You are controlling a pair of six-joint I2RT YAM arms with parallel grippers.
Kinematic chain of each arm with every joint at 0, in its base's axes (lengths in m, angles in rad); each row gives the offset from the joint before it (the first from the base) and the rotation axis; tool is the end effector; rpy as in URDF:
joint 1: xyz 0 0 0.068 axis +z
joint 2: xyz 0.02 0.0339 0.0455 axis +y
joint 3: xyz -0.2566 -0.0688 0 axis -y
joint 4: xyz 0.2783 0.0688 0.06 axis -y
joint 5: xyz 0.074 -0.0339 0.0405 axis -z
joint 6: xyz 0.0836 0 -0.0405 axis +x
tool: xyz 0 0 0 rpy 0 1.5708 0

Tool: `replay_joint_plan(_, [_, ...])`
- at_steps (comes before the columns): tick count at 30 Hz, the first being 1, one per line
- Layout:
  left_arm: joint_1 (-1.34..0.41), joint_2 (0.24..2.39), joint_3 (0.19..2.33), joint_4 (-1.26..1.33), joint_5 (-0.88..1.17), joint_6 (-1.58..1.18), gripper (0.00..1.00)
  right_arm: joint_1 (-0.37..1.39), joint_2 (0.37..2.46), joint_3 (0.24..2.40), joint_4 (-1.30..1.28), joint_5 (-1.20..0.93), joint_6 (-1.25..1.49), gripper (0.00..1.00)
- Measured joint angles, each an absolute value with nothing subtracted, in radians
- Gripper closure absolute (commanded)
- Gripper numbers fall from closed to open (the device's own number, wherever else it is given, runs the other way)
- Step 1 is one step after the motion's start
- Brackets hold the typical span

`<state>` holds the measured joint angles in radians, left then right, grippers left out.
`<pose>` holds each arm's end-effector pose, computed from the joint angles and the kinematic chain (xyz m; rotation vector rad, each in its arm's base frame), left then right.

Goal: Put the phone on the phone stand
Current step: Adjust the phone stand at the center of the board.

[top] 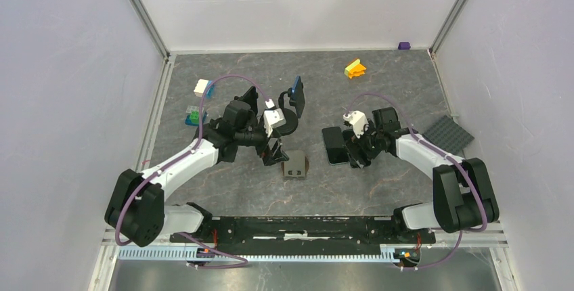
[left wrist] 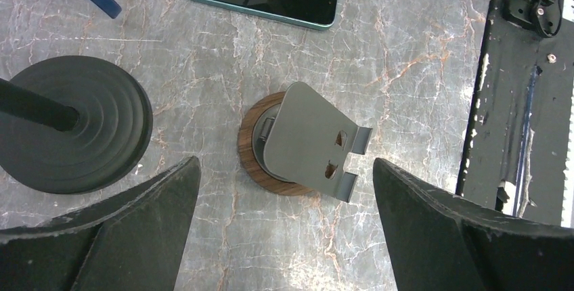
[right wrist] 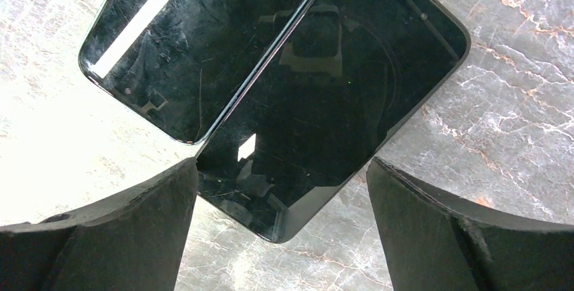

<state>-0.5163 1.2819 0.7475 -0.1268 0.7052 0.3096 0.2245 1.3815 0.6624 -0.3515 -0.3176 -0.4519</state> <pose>0.2564 -0.2079 0.1848 1.2199 1.8181 -0.8974 0.2810 0.0909 0.0927 -0.9597 2.4092 0.3372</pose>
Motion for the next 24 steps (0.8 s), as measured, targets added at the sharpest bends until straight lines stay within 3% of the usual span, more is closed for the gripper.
replay_joint_plan(20, [-0.516, 1.301, 0.779, -0.182, 0.663, 0.326, 0.00, 0.249, 1.420, 0.656, -0.297, -0.316, -0.443, 0.02])
replay_joint_plan(24, [-0.516, 1.301, 0.779, -0.186, 0.661, 0.327, 0.00, 0.255, 1.419, 0.657, -0.297, -0.294, -0.450, 0.07])
